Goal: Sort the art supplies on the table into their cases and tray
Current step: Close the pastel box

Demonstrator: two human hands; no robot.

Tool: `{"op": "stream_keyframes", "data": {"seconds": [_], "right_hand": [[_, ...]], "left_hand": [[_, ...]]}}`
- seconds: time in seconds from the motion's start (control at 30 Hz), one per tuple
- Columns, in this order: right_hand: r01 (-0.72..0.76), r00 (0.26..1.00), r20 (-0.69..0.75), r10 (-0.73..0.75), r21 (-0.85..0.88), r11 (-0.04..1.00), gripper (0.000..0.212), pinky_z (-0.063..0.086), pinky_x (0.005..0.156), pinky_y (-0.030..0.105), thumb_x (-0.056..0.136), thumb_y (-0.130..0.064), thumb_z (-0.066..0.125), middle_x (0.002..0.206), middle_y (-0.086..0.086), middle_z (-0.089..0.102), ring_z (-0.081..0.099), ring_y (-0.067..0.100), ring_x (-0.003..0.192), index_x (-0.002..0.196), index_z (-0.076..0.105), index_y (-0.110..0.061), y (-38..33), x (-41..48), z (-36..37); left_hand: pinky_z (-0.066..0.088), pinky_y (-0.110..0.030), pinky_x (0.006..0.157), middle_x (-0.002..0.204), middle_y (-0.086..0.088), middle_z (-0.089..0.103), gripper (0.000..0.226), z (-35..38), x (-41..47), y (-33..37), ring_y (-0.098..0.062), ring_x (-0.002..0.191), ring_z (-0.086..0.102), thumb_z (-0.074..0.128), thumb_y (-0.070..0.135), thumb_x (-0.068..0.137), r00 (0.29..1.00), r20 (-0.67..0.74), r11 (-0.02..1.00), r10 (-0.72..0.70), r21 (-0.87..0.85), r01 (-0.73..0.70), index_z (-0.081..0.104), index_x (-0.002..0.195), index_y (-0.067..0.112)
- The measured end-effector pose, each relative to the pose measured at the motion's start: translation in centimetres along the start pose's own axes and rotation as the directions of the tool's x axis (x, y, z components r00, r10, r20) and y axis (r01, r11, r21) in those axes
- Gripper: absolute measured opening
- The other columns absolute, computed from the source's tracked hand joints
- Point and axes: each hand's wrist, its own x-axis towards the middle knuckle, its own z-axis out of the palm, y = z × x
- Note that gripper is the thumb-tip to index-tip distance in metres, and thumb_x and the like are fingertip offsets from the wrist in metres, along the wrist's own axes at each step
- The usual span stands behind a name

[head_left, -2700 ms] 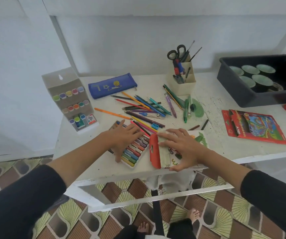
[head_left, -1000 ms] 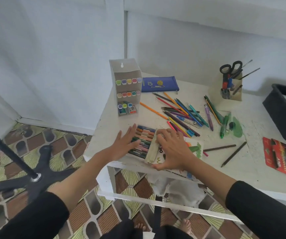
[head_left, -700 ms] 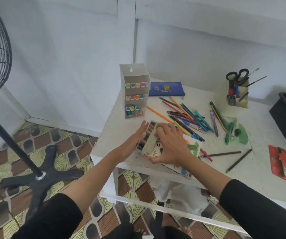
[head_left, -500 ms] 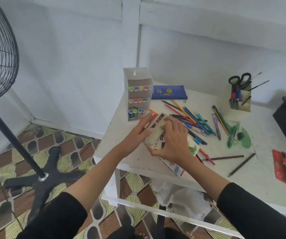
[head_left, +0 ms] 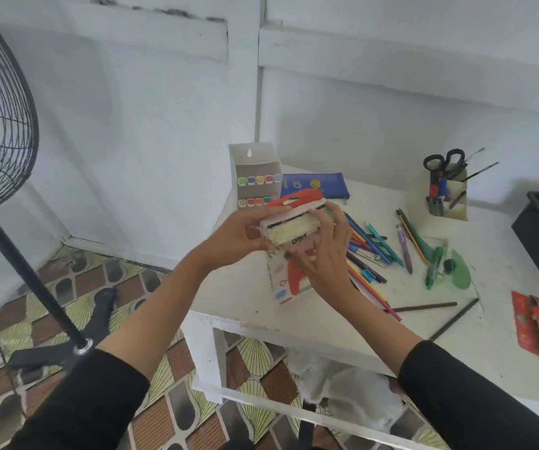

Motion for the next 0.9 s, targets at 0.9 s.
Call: {"op": "stream_keyframes", "data": {"seconds": [0.9], "right_hand": [[-0.026,0.999,0.038,0.014,0.33,0.944,0.019,0.048,0.069,0.005,0.095,-0.019,0.05,0.119,0.011,0.052,0.051,0.005,0.104,0.108,0.059,-0.008,-1.5,2.4,-1.6]], "left_hand": [[0.056,-0.019,0.064,0.092,0.012,0.07,0.008,2.2,-0.7,-1.9,-0.007,0.081,0.07,0.058,0.025,0.093,0.815,-0.579,0.998,-0.015,-0.059,-0.024,0.062,0.1,0.028]]}}
